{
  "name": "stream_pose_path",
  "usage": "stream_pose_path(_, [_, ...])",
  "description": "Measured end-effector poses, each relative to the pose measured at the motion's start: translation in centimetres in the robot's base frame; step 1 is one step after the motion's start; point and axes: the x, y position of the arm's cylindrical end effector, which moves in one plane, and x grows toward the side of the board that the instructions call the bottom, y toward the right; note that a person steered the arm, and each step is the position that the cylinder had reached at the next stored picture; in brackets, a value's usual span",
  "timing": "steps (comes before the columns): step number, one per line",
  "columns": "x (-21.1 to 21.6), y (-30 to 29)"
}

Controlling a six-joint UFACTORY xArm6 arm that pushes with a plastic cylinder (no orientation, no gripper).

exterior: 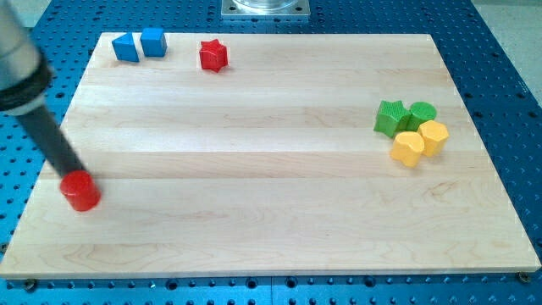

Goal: Place the red circle towards the bottom left corner of the board

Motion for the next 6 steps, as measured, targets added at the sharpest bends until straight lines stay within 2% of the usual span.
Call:
stream_pose_path(1, [0.0,4.1])
stream_pose_path(2, [-1.0,4.8])
stream_pose_path(3, [0.8,4.4])
stream_pose_path(4, [2.7,1.6])
stream_pose_path(5, [2.2,3.4])
stream_pose_path(6, [-5.8,14.2])
